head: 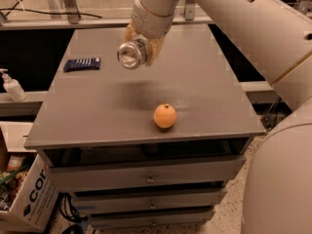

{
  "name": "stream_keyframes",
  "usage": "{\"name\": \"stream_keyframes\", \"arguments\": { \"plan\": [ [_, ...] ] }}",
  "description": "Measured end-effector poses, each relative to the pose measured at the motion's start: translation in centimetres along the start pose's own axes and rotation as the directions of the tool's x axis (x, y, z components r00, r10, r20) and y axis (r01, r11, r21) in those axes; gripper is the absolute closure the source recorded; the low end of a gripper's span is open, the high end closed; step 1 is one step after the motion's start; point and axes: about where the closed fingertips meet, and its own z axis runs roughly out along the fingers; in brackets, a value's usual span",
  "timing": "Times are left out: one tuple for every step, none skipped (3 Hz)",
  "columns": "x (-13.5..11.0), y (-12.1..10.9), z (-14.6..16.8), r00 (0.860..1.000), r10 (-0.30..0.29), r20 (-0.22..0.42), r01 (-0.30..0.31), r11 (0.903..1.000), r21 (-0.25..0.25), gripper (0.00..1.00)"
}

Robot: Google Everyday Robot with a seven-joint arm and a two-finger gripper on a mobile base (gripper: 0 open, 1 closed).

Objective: Pick 7up can

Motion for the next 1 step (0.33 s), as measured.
{"name": "stream_keyframes", "arguments": {
  "plan": [
    [0.0, 0.0, 0.01, 1.0, 0.0, 0.0, 0.0, 1.0, 0.0, 1.0]
  ]
}}
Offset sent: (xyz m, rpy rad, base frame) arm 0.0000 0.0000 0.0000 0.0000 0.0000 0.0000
